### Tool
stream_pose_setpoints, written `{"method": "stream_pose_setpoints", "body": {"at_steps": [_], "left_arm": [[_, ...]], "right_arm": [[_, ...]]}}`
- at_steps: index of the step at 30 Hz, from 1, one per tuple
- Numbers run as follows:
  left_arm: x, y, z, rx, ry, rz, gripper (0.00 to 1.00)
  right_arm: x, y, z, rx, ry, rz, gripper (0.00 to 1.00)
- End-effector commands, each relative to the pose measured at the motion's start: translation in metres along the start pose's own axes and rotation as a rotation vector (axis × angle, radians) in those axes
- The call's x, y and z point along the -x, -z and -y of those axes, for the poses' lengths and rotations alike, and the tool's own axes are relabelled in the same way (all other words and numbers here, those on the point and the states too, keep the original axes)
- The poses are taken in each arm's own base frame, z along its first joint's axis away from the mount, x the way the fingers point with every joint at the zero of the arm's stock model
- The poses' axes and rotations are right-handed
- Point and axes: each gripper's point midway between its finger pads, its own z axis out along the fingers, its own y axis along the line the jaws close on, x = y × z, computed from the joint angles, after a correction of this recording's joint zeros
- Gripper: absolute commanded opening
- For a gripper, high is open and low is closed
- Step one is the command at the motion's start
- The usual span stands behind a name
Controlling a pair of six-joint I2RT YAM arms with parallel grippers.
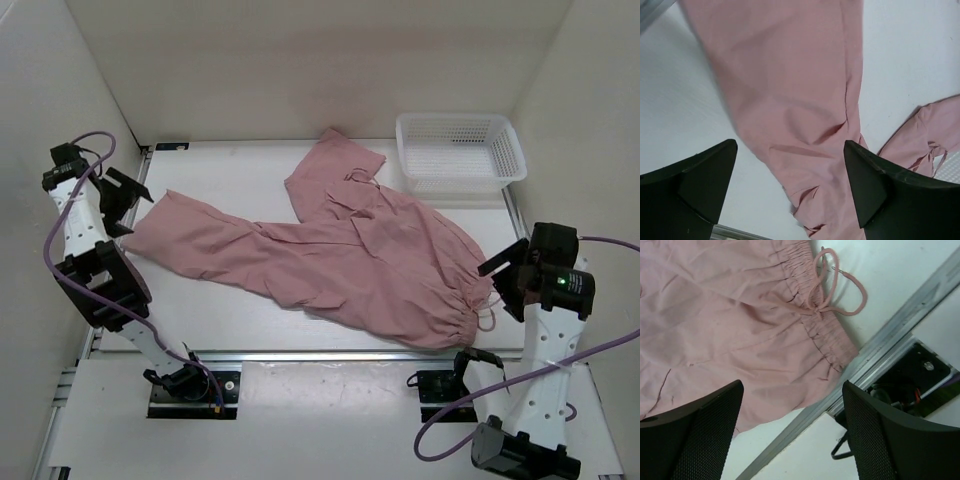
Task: Fold and stack the trousers
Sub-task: Flatten the trousers out
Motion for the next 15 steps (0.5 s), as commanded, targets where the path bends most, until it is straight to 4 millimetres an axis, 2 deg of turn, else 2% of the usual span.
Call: {"method": "stream_pose_setpoints", "body": {"at_steps": [1, 2, 3, 5, 6, 7, 8, 9, 10, 11, 12, 13, 14, 15], "left_arm": [[0.011, 0.053, 0.048, -0.119, -0.188, 0.162, 1.00], [0.010, 0.058, 0.055, -0.122, -0.206, 0.173, 1.00], [0.003, 0.067, 0.079, -0.164, -0.284, 0.191, 1.00], [-0.006, 0.070, 0.104, -0.186, -0.363, 0.204, 0.94], [-0.019, 0.075, 0.132, -0.225, -0.453, 0.213, 0.89], [-0.028, 0.072, 0.146, -0.243, -0.492, 0.202, 0.85], [-0.036, 0.053, 0.158, -0.242, -0.518, 0.163, 0.73], [-0.052, 0.057, 0.187, -0.289, -0.584, 0.161, 0.70], [-0.064, 0.049, 0.198, -0.290, -0.610, 0.127, 0.70], [-0.075, 0.018, 0.206, -0.262, -0.633, 0.074, 0.70], [-0.091, 0.022, 0.234, -0.309, -0.681, 0.078, 0.72], [-0.109, -0.012, 0.238, -0.276, -0.703, -0.002, 0.74], [-0.120, -0.021, 0.247, -0.278, -0.725, -0.024, 0.77], [-0.134, -0.015, 0.271, -0.326, -0.763, -0.009, 0.85]], "right_arm": [[0.021, 0.012, 0.005, -0.056, -0.027, 0.076, 0.85], [0.030, 0.013, 0.000, -0.047, -0.030, 0.102, 0.85], [0.034, 0.014, -0.007, -0.024, -0.020, 0.106, 0.85], [0.048, 0.009, -0.026, 0.041, -0.005, 0.125, 0.81], [0.052, 0.008, -0.037, 0.088, 0.007, 0.127, 0.74], [0.048, 0.002, -0.054, 0.157, 0.014, 0.079, 0.64], [0.057, -0.002, -0.071, 0.226, 0.043, 0.099, 0.27], [0.054, -0.019, -0.078, 0.229, 0.046, 0.045, 0.14], [0.054, -0.029, -0.081, 0.229, 0.047, 0.020, 0.03], [0.053, -0.035, -0.094, 0.271, 0.081, -0.006, 0.00], [0.050, -0.055, -0.096, 0.244, 0.091, -0.068, 0.00], [0.051, -0.063, -0.101, 0.240, 0.110, -0.083, 0.00], [0.048, -0.080, -0.101, 0.210, 0.130, -0.138, 0.00], [0.049, -0.087, -0.102, 0.198, 0.141, -0.154, 0.05]]}}
